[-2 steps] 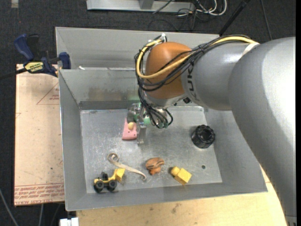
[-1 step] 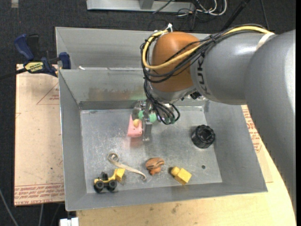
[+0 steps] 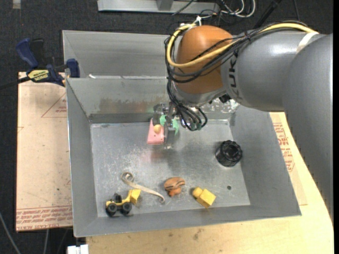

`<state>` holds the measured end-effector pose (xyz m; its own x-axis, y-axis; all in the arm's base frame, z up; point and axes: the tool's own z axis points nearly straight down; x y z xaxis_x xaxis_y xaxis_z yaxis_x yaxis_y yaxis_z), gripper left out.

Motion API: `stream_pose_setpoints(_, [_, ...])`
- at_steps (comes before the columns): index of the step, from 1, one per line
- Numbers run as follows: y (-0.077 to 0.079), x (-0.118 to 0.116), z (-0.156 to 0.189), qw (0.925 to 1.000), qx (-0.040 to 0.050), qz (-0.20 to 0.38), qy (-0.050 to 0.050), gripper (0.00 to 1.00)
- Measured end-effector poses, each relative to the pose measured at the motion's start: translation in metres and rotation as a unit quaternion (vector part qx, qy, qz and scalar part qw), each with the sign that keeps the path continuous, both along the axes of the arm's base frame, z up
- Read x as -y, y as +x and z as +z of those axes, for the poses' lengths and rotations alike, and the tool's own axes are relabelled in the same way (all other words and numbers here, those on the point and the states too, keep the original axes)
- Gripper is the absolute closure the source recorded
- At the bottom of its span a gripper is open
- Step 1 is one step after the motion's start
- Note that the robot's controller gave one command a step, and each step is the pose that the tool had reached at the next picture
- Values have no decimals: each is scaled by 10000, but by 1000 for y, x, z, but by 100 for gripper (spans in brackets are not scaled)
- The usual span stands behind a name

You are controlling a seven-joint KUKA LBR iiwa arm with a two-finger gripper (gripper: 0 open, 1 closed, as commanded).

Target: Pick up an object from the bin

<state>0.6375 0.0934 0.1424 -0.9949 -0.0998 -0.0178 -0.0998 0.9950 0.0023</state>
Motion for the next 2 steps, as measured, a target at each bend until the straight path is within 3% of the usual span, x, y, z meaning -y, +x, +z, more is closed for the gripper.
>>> stream_pose_setpoints(1, [-3, 0, 18, 9999, -128, 31, -20, 100])
stream_pose_setpoints(2, [9, 17, 41, 10000, 13, 88, -2, 100])
